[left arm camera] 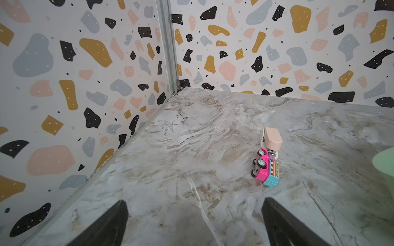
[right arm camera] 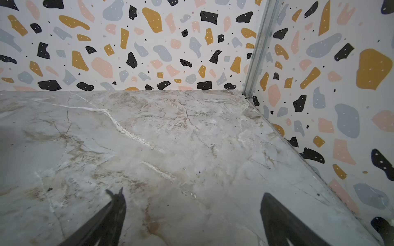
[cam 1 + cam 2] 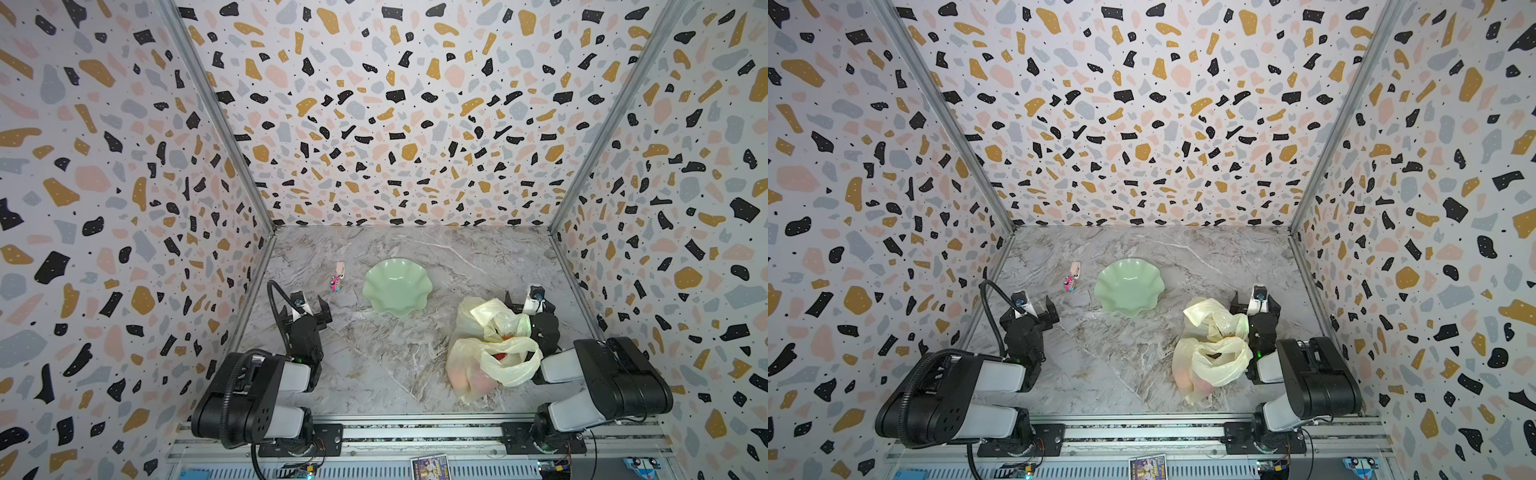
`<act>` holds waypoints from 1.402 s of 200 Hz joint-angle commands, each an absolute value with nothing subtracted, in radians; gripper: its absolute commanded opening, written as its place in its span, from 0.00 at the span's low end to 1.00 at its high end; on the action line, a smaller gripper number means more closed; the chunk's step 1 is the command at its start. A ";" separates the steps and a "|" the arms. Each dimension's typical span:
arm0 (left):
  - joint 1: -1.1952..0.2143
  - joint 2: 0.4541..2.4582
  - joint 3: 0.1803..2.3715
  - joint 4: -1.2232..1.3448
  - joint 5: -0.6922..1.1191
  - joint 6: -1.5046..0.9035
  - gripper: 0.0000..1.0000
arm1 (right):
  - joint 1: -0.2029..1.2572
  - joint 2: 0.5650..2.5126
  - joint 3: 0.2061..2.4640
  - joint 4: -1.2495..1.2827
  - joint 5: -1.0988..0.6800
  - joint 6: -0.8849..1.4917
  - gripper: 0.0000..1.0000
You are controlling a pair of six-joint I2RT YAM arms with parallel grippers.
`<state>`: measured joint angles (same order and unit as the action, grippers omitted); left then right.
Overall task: Take fruits out of the plastic bag
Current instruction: Adjust the plastic bag at the center of the board.
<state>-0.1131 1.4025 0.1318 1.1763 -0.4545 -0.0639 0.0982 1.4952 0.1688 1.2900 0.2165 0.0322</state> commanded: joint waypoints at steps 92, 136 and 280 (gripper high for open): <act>-0.116 1.393 0.153 1.216 -0.469 -0.059 1.00 | 0.100 1.490 0.187 1.290 0.221 0.029 0.99; -0.117 1.392 0.152 1.219 -0.469 -0.058 1.00 | 0.099 1.493 0.189 1.287 0.221 0.032 0.99; -0.310 0.754 0.638 0.329 -0.245 -0.101 0.79 | -0.015 0.630 0.445 0.304 0.228 0.307 0.99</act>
